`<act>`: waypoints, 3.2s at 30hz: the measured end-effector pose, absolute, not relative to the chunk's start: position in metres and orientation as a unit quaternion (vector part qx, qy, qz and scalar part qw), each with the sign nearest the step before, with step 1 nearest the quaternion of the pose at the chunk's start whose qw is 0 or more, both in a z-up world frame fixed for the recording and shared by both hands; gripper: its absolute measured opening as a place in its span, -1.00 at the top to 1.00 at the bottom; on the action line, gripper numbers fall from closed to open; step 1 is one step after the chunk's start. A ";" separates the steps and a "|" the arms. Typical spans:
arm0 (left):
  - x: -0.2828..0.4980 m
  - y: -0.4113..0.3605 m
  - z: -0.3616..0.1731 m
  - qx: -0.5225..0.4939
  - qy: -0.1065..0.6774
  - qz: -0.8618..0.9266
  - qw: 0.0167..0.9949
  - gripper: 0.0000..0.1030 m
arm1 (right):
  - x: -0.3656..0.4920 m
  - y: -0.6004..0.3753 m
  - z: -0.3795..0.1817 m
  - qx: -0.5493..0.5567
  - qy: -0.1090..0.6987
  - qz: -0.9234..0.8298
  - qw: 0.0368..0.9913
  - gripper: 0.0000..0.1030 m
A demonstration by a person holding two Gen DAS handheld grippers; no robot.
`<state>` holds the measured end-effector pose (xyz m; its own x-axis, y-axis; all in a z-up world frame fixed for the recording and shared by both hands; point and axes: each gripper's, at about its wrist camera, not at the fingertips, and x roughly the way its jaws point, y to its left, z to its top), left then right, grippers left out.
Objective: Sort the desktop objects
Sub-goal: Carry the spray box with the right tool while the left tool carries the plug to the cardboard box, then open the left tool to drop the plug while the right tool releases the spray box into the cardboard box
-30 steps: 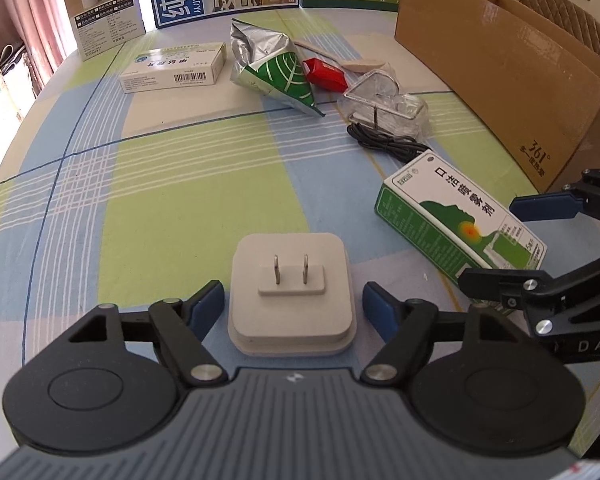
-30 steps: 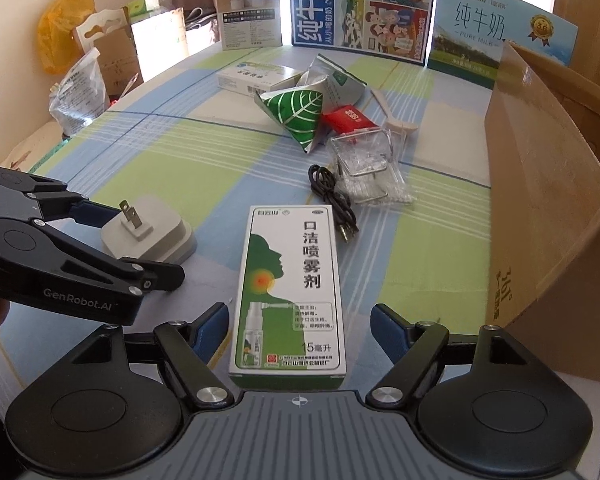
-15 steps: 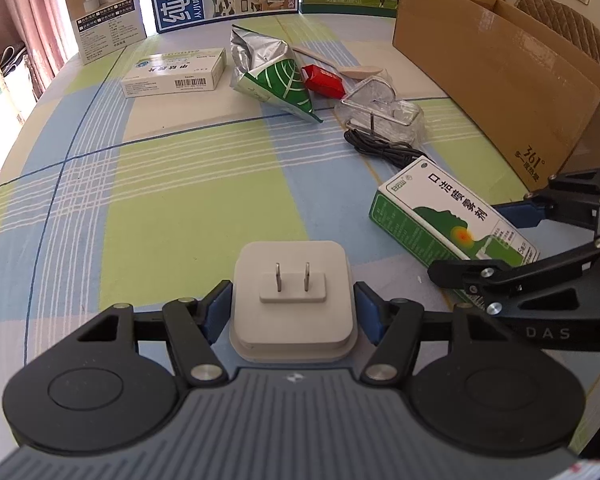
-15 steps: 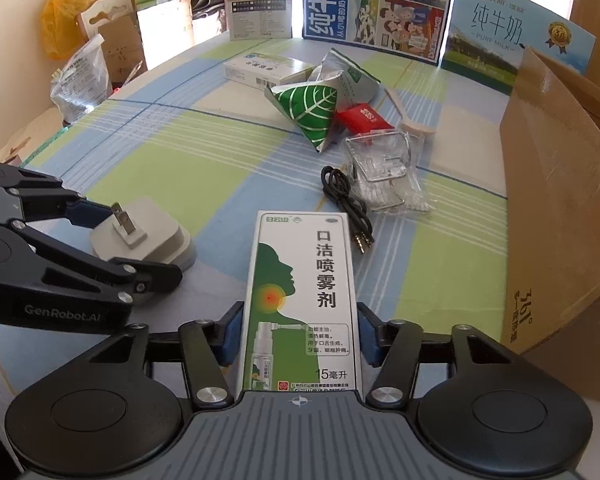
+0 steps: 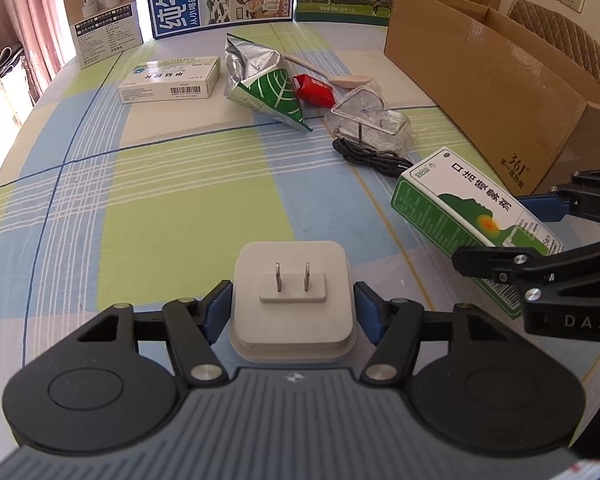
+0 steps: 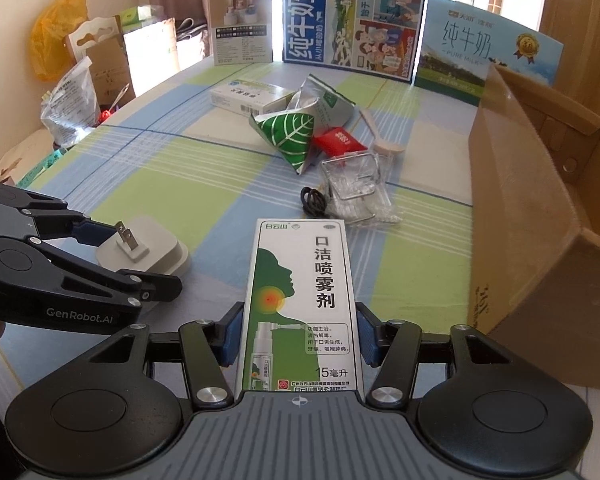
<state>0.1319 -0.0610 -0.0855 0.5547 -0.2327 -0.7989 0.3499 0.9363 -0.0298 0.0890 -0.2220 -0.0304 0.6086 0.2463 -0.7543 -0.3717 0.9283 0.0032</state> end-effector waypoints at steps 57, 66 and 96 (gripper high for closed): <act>0.099 -0.217 0.057 0.088 0.347 -0.261 0.896 -0.16 | 0.042 -0.365 0.100 -0.022 0.299 0.050 0.953 -0.03; 0.128 -0.264 0.069 0.089 0.336 -0.288 0.892 -0.16 | 0.066 -0.410 0.104 -0.019 0.296 0.019 0.955 -0.03; 0.189 -0.317 0.034 0.073 0.370 -0.303 0.875 -0.16 | 0.130 -0.460 0.071 0.005 0.326 0.007 0.945 -0.03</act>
<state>0.1887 -0.3172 0.0341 0.5422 -0.4770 -0.6917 0.5846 0.8055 -0.0972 0.1305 -0.4596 0.0710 0.7875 0.0158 -0.6161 -0.0092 0.9999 0.0138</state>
